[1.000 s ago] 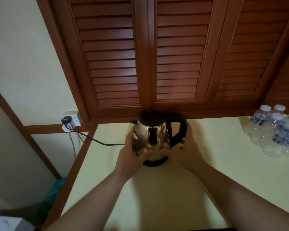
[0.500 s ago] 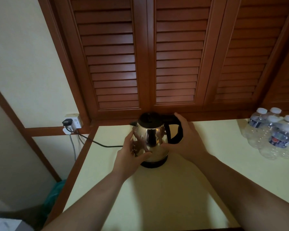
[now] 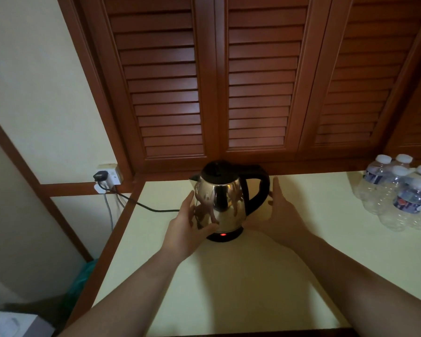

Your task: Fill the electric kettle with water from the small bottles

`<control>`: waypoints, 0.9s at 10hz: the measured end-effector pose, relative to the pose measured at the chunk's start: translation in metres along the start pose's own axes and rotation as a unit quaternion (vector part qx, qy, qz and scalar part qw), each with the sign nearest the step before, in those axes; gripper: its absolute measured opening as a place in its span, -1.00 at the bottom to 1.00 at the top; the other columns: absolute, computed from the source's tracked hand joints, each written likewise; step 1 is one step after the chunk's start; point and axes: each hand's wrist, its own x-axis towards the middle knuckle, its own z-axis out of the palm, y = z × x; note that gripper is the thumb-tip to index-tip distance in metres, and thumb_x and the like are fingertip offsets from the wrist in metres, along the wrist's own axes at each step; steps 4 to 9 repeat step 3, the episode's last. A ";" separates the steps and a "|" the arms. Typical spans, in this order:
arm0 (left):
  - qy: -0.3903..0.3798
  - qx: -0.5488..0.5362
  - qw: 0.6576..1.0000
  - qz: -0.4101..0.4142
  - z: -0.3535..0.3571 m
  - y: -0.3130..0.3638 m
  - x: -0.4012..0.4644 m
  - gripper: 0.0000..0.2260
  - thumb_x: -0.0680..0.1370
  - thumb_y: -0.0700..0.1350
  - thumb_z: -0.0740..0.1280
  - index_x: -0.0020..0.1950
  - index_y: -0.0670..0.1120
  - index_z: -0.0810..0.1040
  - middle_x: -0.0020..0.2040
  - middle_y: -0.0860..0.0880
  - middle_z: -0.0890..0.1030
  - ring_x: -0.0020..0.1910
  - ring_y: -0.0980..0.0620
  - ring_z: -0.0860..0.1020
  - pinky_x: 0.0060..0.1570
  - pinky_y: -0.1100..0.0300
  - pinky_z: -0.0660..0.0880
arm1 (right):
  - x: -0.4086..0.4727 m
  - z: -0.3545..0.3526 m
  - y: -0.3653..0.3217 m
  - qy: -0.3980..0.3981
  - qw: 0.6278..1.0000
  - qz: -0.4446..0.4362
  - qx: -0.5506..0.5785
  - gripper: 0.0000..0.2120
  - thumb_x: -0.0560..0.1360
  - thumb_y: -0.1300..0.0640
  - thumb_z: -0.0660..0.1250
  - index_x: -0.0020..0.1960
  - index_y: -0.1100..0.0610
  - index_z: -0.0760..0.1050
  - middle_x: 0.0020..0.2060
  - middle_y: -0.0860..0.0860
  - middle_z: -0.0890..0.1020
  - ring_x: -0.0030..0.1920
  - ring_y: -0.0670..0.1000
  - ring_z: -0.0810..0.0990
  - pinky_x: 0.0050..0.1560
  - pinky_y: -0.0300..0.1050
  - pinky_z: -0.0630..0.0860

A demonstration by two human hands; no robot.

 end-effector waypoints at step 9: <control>-0.009 0.032 0.999 0.020 -0.007 -0.052 -0.116 -0.39 0.43 0.18 0.58 0.44 0.29 0.47 0.42 0.46 0.42 0.52 0.31 0.32 0.32 0.57 0.21 | -0.132 -0.004 0.052 -0.002 0.993 -0.001 -0.114 -0.23 0.37 -0.45 0.40 0.51 -0.25 0.36 0.42 -0.11 0.49 0.45 -0.07 0.46 0.38 -0.48 0.14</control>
